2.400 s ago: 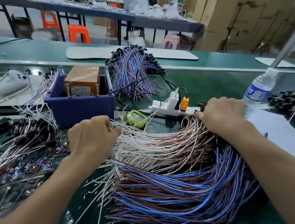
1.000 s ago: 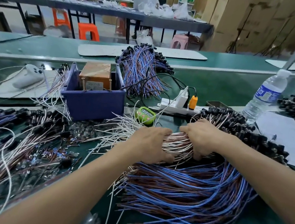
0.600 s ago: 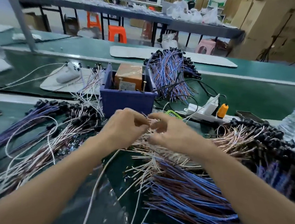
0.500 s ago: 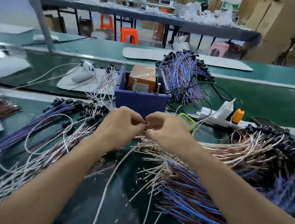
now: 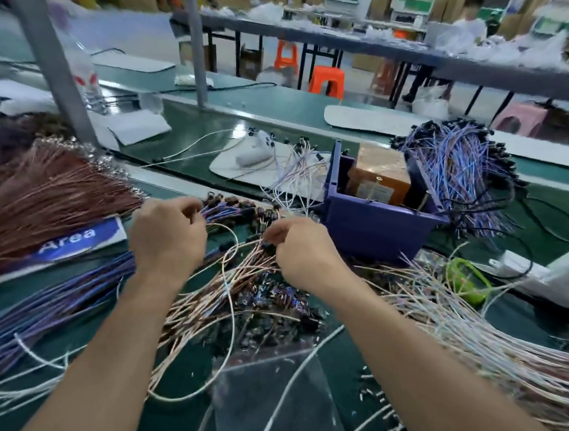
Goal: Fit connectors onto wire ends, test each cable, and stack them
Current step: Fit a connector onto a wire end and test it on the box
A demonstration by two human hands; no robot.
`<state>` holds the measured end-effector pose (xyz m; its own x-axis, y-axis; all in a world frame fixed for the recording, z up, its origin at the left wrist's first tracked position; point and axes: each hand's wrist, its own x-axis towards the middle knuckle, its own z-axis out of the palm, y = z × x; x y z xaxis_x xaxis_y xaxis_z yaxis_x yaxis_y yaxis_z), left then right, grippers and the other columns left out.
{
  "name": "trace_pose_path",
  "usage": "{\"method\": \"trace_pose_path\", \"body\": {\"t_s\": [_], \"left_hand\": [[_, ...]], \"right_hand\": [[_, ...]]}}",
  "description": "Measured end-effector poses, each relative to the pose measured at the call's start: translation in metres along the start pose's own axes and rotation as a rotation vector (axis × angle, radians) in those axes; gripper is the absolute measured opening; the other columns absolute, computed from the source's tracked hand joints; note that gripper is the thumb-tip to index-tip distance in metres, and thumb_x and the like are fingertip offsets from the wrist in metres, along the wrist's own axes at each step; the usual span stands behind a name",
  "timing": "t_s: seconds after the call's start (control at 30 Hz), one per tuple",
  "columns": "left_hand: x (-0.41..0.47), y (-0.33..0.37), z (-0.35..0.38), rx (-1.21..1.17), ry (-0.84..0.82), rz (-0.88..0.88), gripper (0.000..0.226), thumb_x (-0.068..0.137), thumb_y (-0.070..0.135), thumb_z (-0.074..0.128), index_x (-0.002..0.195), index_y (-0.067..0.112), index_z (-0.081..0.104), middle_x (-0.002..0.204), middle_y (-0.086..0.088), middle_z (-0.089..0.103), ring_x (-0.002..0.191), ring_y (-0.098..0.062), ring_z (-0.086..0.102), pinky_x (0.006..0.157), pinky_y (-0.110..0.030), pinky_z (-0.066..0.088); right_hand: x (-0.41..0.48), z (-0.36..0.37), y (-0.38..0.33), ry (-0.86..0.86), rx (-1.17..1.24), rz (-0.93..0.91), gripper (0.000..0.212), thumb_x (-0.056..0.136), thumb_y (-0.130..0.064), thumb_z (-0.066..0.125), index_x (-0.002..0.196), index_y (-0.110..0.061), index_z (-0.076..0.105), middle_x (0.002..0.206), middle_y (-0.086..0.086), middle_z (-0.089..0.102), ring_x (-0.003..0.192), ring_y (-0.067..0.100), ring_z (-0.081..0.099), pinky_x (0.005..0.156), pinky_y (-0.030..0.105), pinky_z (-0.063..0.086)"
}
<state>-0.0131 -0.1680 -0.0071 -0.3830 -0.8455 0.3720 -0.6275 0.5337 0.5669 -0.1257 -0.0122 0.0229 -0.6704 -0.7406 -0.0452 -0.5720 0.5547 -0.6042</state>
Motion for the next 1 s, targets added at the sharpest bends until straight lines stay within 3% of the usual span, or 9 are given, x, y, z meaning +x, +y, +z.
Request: {"method": "trace_pose_path", "body": {"t_s": [0.2,0.3,0.33,0.4,0.53,0.67,0.73,0.9,1.0], "left_hand": [[0.004,-0.011,0.007,0.010,-0.068,-0.078,0.039,0.091,0.006,0.059,0.118,0.028,0.077,0.116,-0.020,0.065,0.102,-0.036,0.060,0.092,-0.042,0.053],[0.006,-0.011,0.008,0.004,-0.091,-0.094,0.042,0.086,0.005,0.059,0.113,0.030,0.079,0.114,-0.017,0.068,0.101,-0.035,0.061,0.093,-0.044,0.055],[0.007,-0.012,0.008,-0.005,-0.090,-0.098,0.042,0.084,0.005,0.059,0.112,0.031,0.079,0.113,-0.016,0.069,0.101,-0.034,0.061,0.094,-0.044,0.054],[0.008,-0.015,0.009,-0.019,-0.101,-0.106,0.043,0.082,0.007,0.060,0.112,0.033,0.079,0.113,-0.013,0.070,0.103,-0.033,0.061,0.096,-0.043,0.052],[0.009,-0.015,0.011,-0.066,-0.131,-0.140,0.043,0.082,0.009,0.062,0.113,0.034,0.078,0.113,-0.007,0.072,0.102,-0.027,0.061,0.096,-0.037,0.051],[0.009,-0.012,0.013,-0.102,-0.163,-0.152,0.037,0.081,0.010,0.068,0.106,0.033,0.079,0.111,-0.007,0.070,0.097,-0.026,0.062,0.092,-0.037,0.054],[0.010,-0.012,0.013,-0.105,-0.160,-0.146,0.030,0.084,0.010,0.064,0.098,0.032,0.081,0.107,-0.010,0.071,0.096,-0.028,0.063,0.089,-0.037,0.055],[0.008,-0.017,0.014,-0.101,-0.141,-0.163,0.016,0.088,0.021,0.069,0.090,0.031,0.082,0.101,-0.007,0.073,0.094,-0.026,0.064,0.086,-0.036,0.056],[0.011,-0.019,0.016,-0.092,-0.127,-0.186,0.009,0.088,0.028,0.073,0.087,0.030,0.082,0.095,-0.004,0.076,0.087,-0.023,0.065,0.080,-0.035,0.057]], "right_hand": [[0.044,0.026,-0.036,-0.007,-0.219,-0.075,0.044,0.084,0.007,0.054,0.112,-0.021,0.074,0.113,0.005,0.073,0.104,0.027,0.067,0.085,0.038,0.058],[0.062,0.039,-0.044,-0.053,-0.420,-0.115,0.026,0.089,-0.009,0.057,0.107,-0.020,0.072,0.108,0.006,0.072,0.101,0.029,0.064,0.061,0.028,0.039],[0.065,0.040,-0.045,-0.064,-0.454,-0.136,0.022,0.090,-0.016,0.058,0.106,-0.021,0.072,0.107,0.005,0.072,0.100,0.028,0.064,0.062,0.027,0.036],[0.068,0.041,-0.047,-0.106,-0.475,-0.177,0.020,0.089,-0.027,0.062,0.105,-0.024,0.074,0.107,0.002,0.073,0.100,0.027,0.067,0.073,0.027,0.043],[0.065,0.035,-0.051,-0.210,-0.504,-0.219,0.017,0.086,-0.027,0.065,0.098,-0.023,0.076,0.096,0.001,0.074,0.095,0.027,0.066,0.096,0.037,0.049],[0.065,0.036,-0.053,-0.230,-0.592,-0.292,0.019,0.087,-0.033,0.067,0.100,-0.019,0.071,0.080,-0.003,0.064,0.087,0.026,0.060,0.087,0.035,0.042],[0.064,0.040,-0.054,-0.219,-0.625,-0.327,0.012,0.090,-0.030,0.065,0.096,-0.020,0.066,0.072,-0.006,0.052,0.084,0.026,0.053,0.092,0.037,0.038],[0.054,0.033,-0.048,-0.119,-0.565,-0.331,0.007,0.094,-0.020,0.059,0.098,-0.019,0.065,0.093,0.000,0.064,0.102,0.026,0.063,0.107,0.035,0.028],[0.040,0.016,-0.037,0.015,-0.420,-0.273,0.002,0.096,-0.019,0.061,0.094,-0.020,0.061,0.099,0.001,0.068,0.100,0.025,0.062,0.098,0.033,0.036]]}}
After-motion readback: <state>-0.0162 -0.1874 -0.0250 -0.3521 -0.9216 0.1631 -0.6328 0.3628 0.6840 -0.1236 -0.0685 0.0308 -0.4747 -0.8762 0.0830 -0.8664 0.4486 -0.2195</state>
